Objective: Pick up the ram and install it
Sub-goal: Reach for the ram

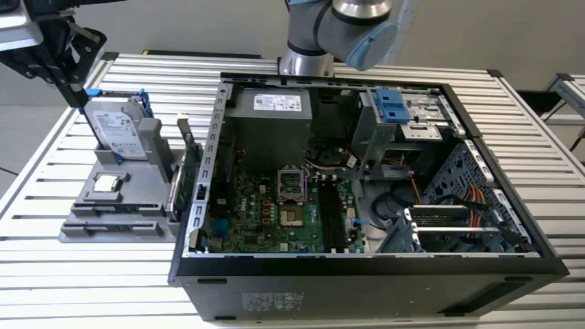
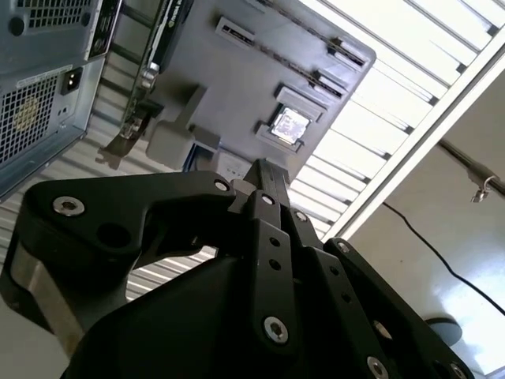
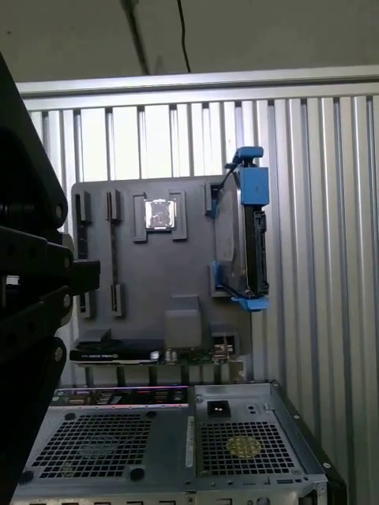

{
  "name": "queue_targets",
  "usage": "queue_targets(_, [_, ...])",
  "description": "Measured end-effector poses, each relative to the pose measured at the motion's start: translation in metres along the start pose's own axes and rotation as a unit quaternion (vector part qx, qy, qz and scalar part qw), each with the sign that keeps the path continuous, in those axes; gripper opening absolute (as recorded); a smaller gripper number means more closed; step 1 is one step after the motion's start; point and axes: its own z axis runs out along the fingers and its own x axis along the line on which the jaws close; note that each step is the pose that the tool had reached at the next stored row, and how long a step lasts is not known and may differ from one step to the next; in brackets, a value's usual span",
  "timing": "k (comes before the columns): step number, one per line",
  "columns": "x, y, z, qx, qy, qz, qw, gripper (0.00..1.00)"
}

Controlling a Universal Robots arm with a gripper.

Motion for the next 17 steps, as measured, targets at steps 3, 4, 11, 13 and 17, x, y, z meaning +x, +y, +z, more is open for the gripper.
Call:
queue_targets(3, [-0.0002, -0.0033, -0.0001, 0.0000, 0.0001, 0.001, 1.0000, 0.00])
queue_targets(4, [-0.0003, -0.0045, -0.0002, 0.0000, 0.0002, 0.001, 1.0000, 0.00])
queue_targets(11, [-0.0008, -0.0132, -0.0005, 0.0000, 0.0006, 0.003, 1.0000, 0.00])
queue_targets(13, [-0.0010, -0.0159, -0.0007, 0.0001, 0.0008, 0.004, 1.0000, 0.00])
queue_targets(17, [-0.0013, -0.0211, -0.0010, 0.0001, 0.0011, 0.005, 1.0000, 0.00])
